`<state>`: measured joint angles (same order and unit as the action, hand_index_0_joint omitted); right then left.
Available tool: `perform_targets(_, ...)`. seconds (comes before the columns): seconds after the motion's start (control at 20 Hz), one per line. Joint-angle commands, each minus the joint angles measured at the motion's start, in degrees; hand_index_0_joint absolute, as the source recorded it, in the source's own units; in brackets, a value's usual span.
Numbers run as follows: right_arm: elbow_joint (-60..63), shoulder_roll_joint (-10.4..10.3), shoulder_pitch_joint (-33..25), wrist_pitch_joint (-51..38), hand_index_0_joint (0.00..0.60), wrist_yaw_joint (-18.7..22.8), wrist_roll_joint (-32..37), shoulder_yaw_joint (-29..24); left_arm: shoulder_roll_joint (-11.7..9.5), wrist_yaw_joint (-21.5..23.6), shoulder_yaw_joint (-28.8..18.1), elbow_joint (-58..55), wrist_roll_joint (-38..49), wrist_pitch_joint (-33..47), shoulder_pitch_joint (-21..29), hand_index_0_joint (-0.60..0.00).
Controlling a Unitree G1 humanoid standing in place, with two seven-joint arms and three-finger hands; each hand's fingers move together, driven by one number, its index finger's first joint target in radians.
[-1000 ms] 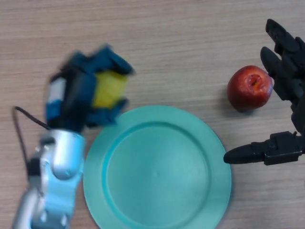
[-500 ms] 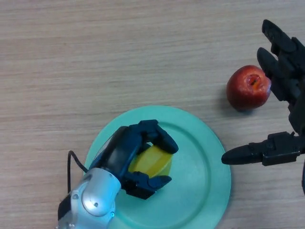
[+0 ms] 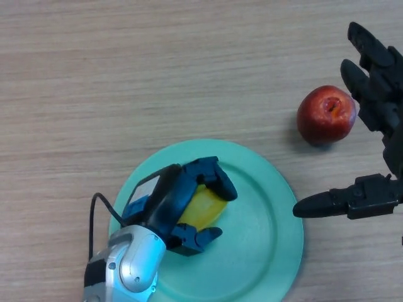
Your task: Pick up the yellow starfruit and place it on the plate
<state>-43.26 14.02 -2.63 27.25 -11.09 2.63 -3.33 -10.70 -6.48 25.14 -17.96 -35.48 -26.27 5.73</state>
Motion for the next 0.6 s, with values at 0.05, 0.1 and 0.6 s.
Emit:
perform_targets(0.05, -2.8, 0.7, -1.4, -5.3, 0.0, 0.8, 0.3, -1.5, -0.2, 4.3, -1.9, -1.8, -2.0, 4.8, 1.6, -0.2)
perform_targets(0.1, -2.3, 0.7, -1.7, -5.9, 0.0, 0.8, 0.0, -1.3, -0.2, 5.9, -2.5, -2.8, -1.4, 5.5, 2.2, -0.05)
perform_targets(0.6, 1.9, 0.5, -3.2, -8.3, 0.0, 0.6, -1.5, 0.1, -0.2, 7.0, -15.6, -11.1, 12.2, 11.9, 8.7, 0.0)
